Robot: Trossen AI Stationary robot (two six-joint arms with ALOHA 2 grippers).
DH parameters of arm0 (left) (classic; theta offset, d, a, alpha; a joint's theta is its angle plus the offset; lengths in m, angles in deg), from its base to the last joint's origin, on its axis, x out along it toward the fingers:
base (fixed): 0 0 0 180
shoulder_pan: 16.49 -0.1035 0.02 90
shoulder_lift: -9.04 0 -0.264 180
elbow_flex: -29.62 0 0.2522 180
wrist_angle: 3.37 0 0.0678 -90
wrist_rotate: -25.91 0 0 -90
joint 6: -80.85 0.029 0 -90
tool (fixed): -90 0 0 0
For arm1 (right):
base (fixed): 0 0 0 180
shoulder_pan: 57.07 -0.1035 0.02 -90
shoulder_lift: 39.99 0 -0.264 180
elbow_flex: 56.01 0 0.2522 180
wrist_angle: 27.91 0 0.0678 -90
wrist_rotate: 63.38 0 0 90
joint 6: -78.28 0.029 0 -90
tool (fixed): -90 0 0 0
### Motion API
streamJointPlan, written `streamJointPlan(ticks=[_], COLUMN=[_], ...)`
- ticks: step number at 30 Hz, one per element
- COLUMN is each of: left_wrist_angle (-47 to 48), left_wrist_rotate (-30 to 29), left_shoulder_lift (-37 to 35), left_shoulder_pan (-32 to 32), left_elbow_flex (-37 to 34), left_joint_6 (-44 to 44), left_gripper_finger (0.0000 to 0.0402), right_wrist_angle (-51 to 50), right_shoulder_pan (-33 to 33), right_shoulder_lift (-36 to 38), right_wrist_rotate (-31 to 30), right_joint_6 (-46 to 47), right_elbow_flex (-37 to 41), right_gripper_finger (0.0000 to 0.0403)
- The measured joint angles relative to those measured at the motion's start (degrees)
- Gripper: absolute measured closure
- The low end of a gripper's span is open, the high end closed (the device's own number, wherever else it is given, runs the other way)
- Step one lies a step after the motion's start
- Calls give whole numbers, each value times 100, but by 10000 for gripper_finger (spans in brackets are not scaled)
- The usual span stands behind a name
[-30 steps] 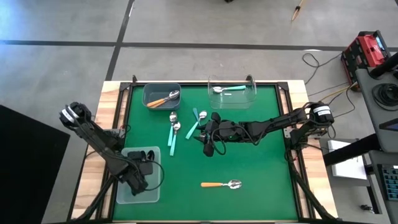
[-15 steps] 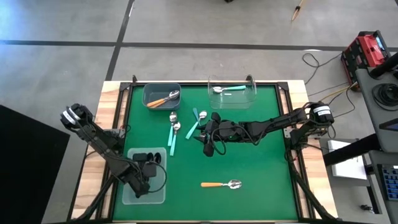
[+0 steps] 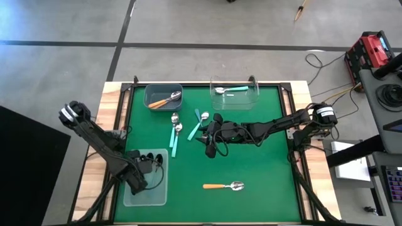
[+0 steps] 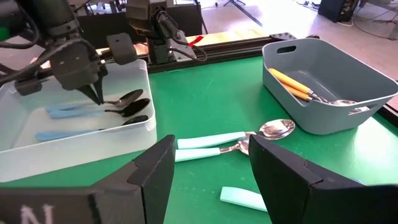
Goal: Sort silverware by color (type)
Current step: Put the dark blue spoon into the white bin
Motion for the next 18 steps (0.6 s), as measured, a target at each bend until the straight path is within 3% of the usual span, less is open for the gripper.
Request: streamJointPlan(ticks=[18], left_wrist_angle=[155], left_wrist_rotate=[-123], left_shoulder_lift=[11], left_shoulder_pan=[17], left_elbow_flex=[260], left_joint_6=[-139], left_gripper_finger=[401], right_wrist_angle=[-2], right_shoulder_pan=[0], right_shoulder_lift=[7], right_wrist_rotate=[-1], right_joint_6=[-5], right_elbow_flex=[0], right_gripper_finger=[207])
